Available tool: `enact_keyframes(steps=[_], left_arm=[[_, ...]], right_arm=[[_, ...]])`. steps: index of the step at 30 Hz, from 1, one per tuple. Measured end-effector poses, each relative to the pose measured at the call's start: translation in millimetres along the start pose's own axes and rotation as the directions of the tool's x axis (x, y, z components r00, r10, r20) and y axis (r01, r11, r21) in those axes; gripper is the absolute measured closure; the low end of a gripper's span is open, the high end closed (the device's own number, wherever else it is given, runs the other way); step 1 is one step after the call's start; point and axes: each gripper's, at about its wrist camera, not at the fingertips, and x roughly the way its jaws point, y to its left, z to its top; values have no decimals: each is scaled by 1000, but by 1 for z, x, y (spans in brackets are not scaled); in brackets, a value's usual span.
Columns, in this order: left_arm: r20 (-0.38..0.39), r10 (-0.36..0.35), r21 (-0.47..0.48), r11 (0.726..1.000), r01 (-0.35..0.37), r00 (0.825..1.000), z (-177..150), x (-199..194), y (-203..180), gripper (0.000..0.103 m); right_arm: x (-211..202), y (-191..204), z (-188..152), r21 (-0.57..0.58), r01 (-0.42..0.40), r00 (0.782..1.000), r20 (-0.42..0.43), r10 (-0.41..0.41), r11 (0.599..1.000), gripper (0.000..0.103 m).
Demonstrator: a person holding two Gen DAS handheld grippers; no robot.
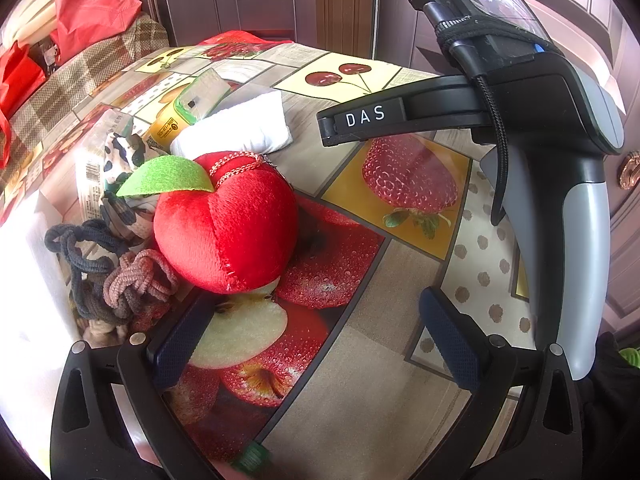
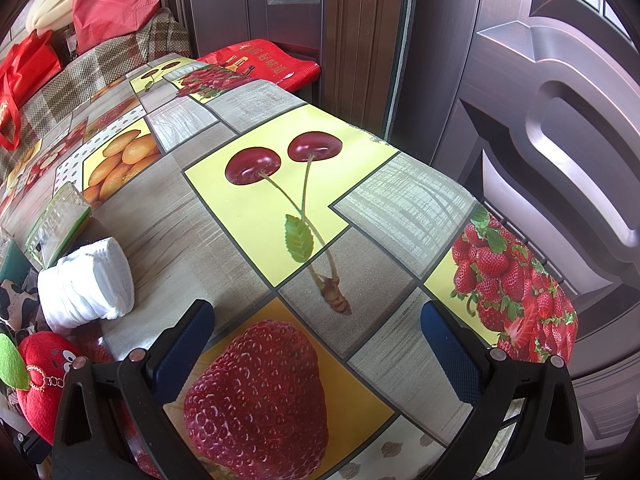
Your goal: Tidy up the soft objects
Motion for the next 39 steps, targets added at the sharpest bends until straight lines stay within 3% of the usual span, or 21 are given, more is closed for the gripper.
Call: enact_keyframes(steps=[6, 9, 12, 15, 17, 21, 25, 28, 31, 33, 35, 39], left_arm=[[-3, 8, -5, 1000, -8, 1000, -1, -2, -3, 1], [87, -11, 20, 1000, 9, 996, -3, -24, -16, 1], [260, -56, 30, 998, 50, 964, -8, -75, -21, 1], [380, 1, -19, 1000, 7, 925, -15, -115, -11, 1], [447, 54, -105, 994, -7, 893, -25, -141, 10, 1], [496, 140, -258, 966, -9, 857, -52, -169, 53, 0], [453, 276, -370, 923, -102, 848, -86, -178, 86, 0], [447, 331, -434, 893, -122, 831, -115, -185, 109, 0], [427, 330, -430, 893, -132, 842, -132, -183, 116, 0], [417, 296, -413, 904, -111, 860, -134, -178, 116, 0], [405, 209, -372, 927, -49, 890, -130, -169, 108, 0], [360, 71, -244, 970, 20, 930, -121, -150, 73, 1]], right_arm=[[0, 0, 0, 0, 0, 1000, 0, 0, 1000, 0], [0, 0, 0, 0, 0, 1000, 0, 0, 1000, 0], [0, 0, 0, 0, 0, 1000, 0, 0, 1000, 0], [0, 0, 0, 0, 0, 1000, 0, 0, 1000, 0], [0, 0, 0, 0, 0, 1000, 0, 0, 1000, 0], [0, 0, 0, 0, 0, 1000, 0, 0, 1000, 0], [0, 0, 0, 0, 0, 1000, 0, 0, 1000, 0], [0, 0, 0, 0, 0, 1000, 0, 0, 1000, 0], [0, 0, 0, 0, 0, 1000, 0, 0, 1000, 0], [0, 0, 0, 0, 0, 1000, 0, 0, 1000, 0], [0, 0, 0, 0, 0, 1000, 0, 0, 1000, 0], [0, 0, 0, 0, 0, 1000, 0, 0, 1000, 0]])
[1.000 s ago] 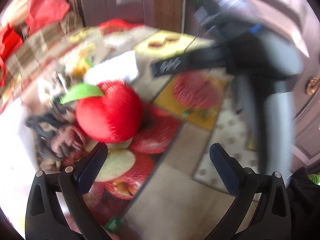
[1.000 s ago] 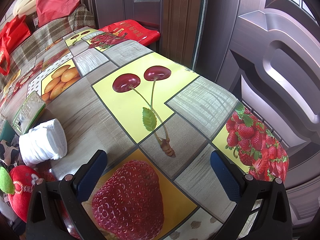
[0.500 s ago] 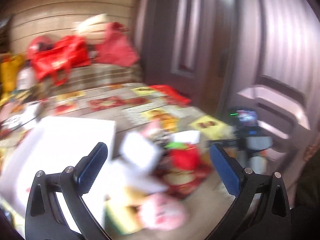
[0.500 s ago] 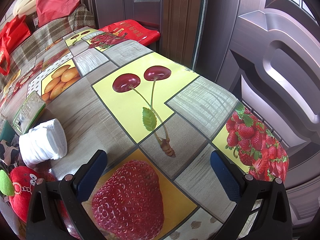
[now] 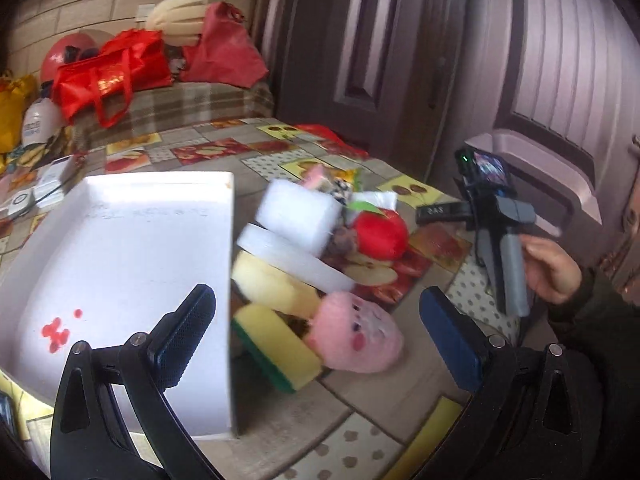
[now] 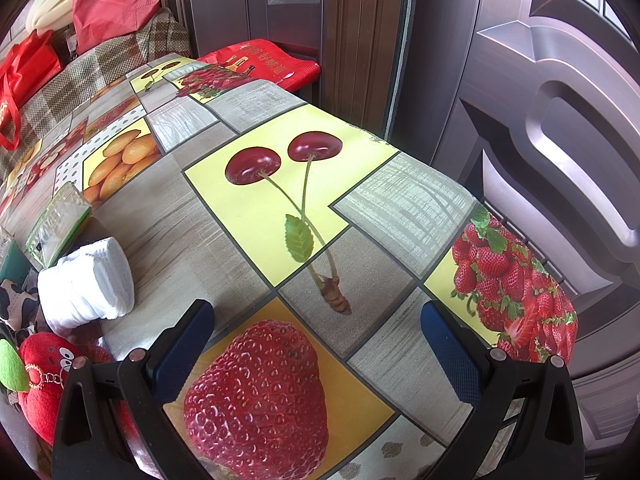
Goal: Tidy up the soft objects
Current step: 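Grasp the pink plush toy with the left gripper while the right grasps the red apple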
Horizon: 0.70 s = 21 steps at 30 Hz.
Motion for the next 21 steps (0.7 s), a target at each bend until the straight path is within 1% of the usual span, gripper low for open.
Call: enact_keyframes(steps=[2, 5, 6, 10, 15, 18, 21], left_arm=[[-50, -32, 68, 997, 35, 998, -4, 9, -19, 0], [-100, -26, 156, 987, 41, 995, -4, 23, -42, 1], [-106, -17, 170, 985, 35, 994, -4, 25, -44, 1], [-140, -4, 187, 982, 31, 990, 1, 38, -50, 1], [-192, 12, 211, 977, 30, 981, -1, 53, -55, 1], [-194, 26, 202, 979, 14, 981, -1, 55, -51, 1], [-168, 26, 178, 984, 5, 986, 0, 49, -46, 1]], right_arm=[[0, 0, 0, 0, 1, 1000, 0, -1, 1000, 0], [0, 1, 0, -3, 3, 1000, 0, -3, 1000, 0], [0, -1, -1, -4, 2, 1000, 0, -2, 1000, 0], [0, -2, -1, -5, 2, 1000, 0, -2, 1000, 0], [0, 3, -1, -16, 1, 1000, 0, -1, 1000, 0], [1, 3, 0, -12, -5, 1000, 0, 5, 1000, 0], [1, 3, 0, -11, -7, 1000, -1, 7, 1000, 0]])
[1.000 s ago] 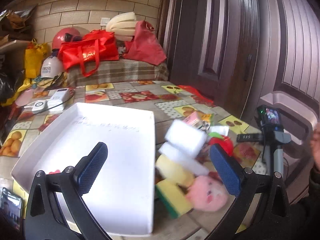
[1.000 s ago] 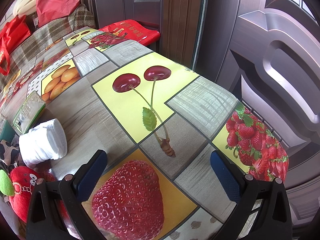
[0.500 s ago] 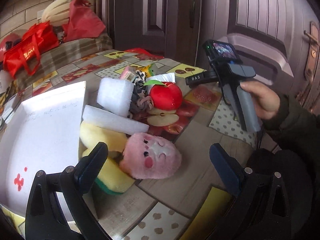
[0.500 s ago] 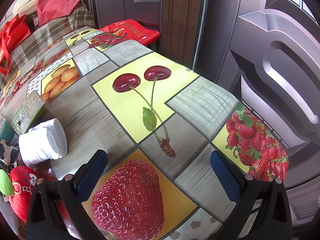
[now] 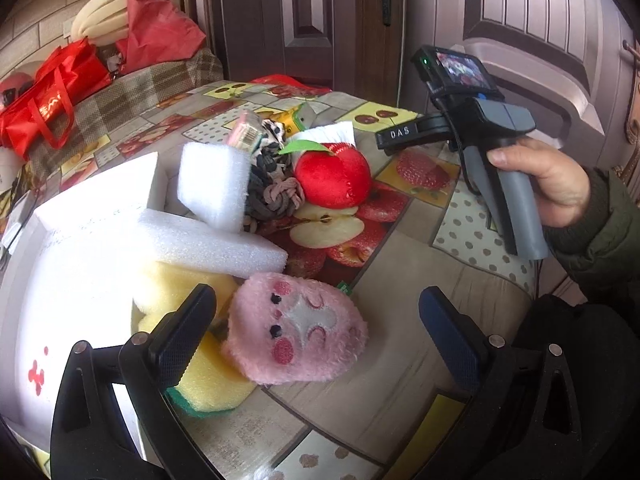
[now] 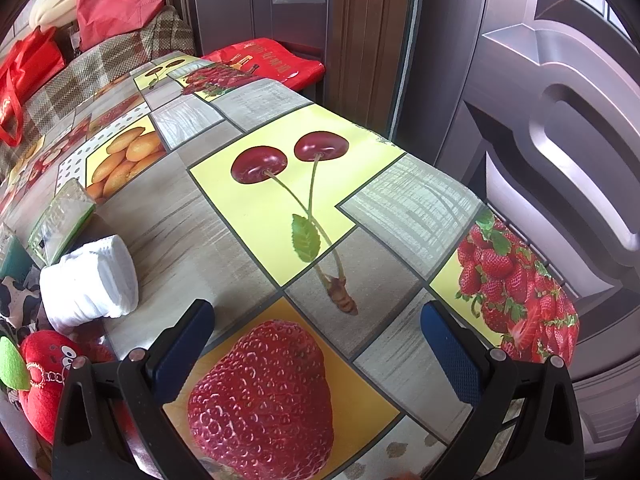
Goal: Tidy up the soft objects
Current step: 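Grasp the pink plush toy with the left gripper while the right grasps the red apple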
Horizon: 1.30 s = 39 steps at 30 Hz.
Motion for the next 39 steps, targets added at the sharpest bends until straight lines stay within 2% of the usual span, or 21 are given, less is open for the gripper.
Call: enact_keyframes(steps=[3, 11, 14, 17, 19, 20, 21, 22, 23, 24, 25, 26, 29, 32, 35, 37, 39], left_arm=[[15, -8, -22, 1000, 8, 1000, 0, -3, 4, 1], [-6, 8, -38, 999, -9, 1000, 1, 2, 8, 1], [8, -10, -65, 998, 11, 1000, -1, -2, 13, 1], [19, -34, -97, 995, 36, 999, -4, -7, 19, 1], [12, -48, -116, 992, 49, 999, -5, -6, 23, 1], [7, -52, -119, 992, 52, 999, -5, -5, 24, 1], [5, -53, -116, 992, 53, 999, -5, -5, 23, 1], [0, -53, -106, 993, 53, 999, -5, -4, 21, 1], [-7, -53, -94, 994, 52, 999, -5, -3, 19, 1], [-17, -52, -80, 996, 51, 998, -4, -1, 15, 1], [-29, -49, -64, 997, 47, 998, -4, 2, 12, 1], [-44, -41, -49, 998, 39, 998, -4, 4, 9, 1], [-72, -19, -32, 999, 17, 997, -5, 10, 6, 7], [-81, -20, -48, 999, 16, 997, -5, 13, 9, 9], [-90, -19, -48, 999, 15, 996, -4, 16, 9, 11], [-103, -13, -34, 999, 10, 995, -2, 21, 7, 16], [-113, -5, -25, 1000, 3, 994, -1, 24, 5, 20]], right_arm=[[0, 0, 0, 0, 0, 1000, 0, 0, 1000, 0], [0, -1, 0, 7, 7, 1000, 0, -7, 1000, 0], [0, 2, 1, 15, 12, 1000, 0, -12, 1000, 0], [-1, -1, 1, 4, -35, 999, 9, 35, 999, 0], [-6, -3, 0, -16, -120, 992, 30, 121, 993, 0], [-11, -4, -1, -24, -187, 981, 49, 188, 982, 0], [-17, -5, -3, -44, -280, 956, 75, 283, 959, 0], [-25, -4, -5, -80, -374, 919, 104, 381, 924, 0], [-35, -2, -8, -135, -469, 865, 130, 485, 873, 0], [-43, 0, -11, -187, -529, 819, 142, 556, 828, 0], [-52, 5, -14, -246, -563, 782, 148, 605, 789, 0], [-59, 12, -17, -307, -562, 771, 141, 621, 768, 0], [-70, 33, -28, -444, -531, 772, 97, 628, 722, 0], [-70, 52, -40, -535, -479, 803, 53, 594, 696, 0], [-69, 66, -41, -584, -467, 809, 22, 588, 664, 0], [-68, 78, -41, -613, -444, 823, 10, 568, 653, 2], [-64, 89, -41, -635, -427, 838, -10, 546, 644, 16]])
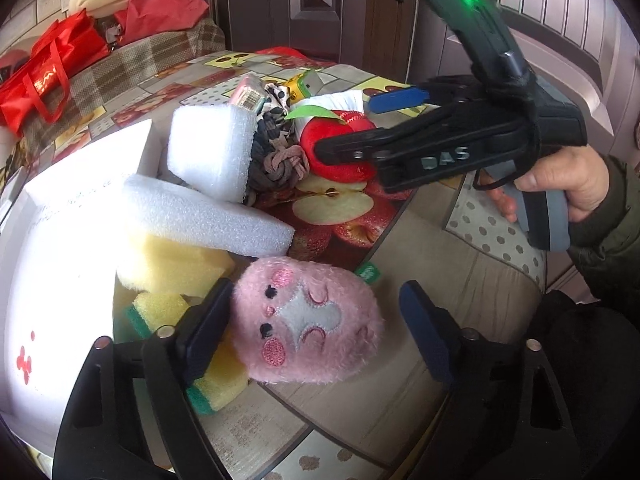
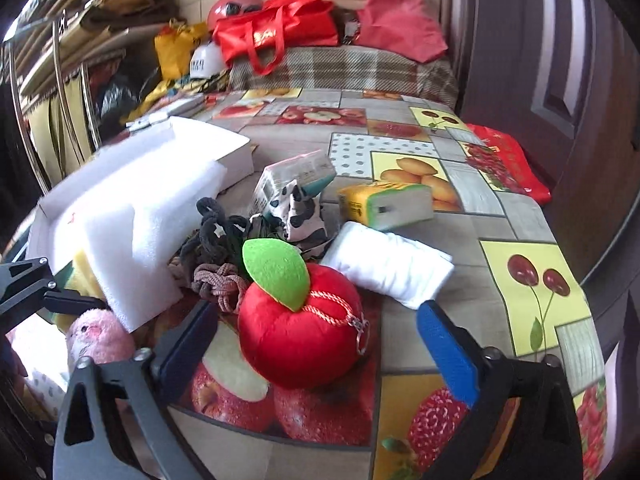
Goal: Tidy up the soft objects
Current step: 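Grasp the pink plush toy with the left gripper while the right grasps the red apple, then carry the pink plush into the white tray with the left gripper while the right places the apple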
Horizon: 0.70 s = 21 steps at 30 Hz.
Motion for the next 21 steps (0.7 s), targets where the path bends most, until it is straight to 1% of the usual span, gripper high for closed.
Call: enact_keyframes(steps=[1, 2, 3, 5, 7, 10, 13, 15, 17, 21], left_arm=[[-3, -2, 0, 1000, 2, 1000, 0, 1, 0, 21], [-3, -5, -2, 1000, 5, 1000, 0, 1, 1, 21], [-2, -9, -7, 1000, 9, 1000, 0, 1, 2, 21], [-3, -17, -16, 1000, 17, 1000, 0, 1, 4, 21], [-6, -17, -14, 1000, 17, 1000, 0, 2, 3, 21], [5, 1, -13, 1000, -1, 1000, 0, 0, 2, 21], [24, 19, -49, 999, -18, 1000, -1, -4, 9, 21], [21, 14, -62, 998, -13, 1000, -1, -4, 11, 21], [5, 16, -50, 999, -16, 1000, -1, -1, 9, 21], [-27, 24, 15, 1000, -24, 999, 0, 7, -1, 22]], right_arm=[[6, 0, 1, -1, -5, 1000, -18, 5, 1000, 20], [11, 1, 2, 3, -16, 999, -35, 16, 1000, 30], [13, 2, 0, 10, -32, 998, -51, 32, 999, 34], [16, 2, -2, 19, -44, 996, -76, 45, 999, 35], [12, 0, -3, 32, -57, 996, -62, 59, 998, 35], [8, -4, -6, 53, -63, 996, -59, 66, 997, 35], [4, -8, -8, 70, -70, 996, -44, 73, 995, 35], [6, -8, -8, 71, -71, 996, -46, 74, 995, 35], [6, -7, -7, 68, -70, 996, -47, 74, 995, 35], [4, -7, -7, 68, -74, 996, -39, 77, 995, 35]])
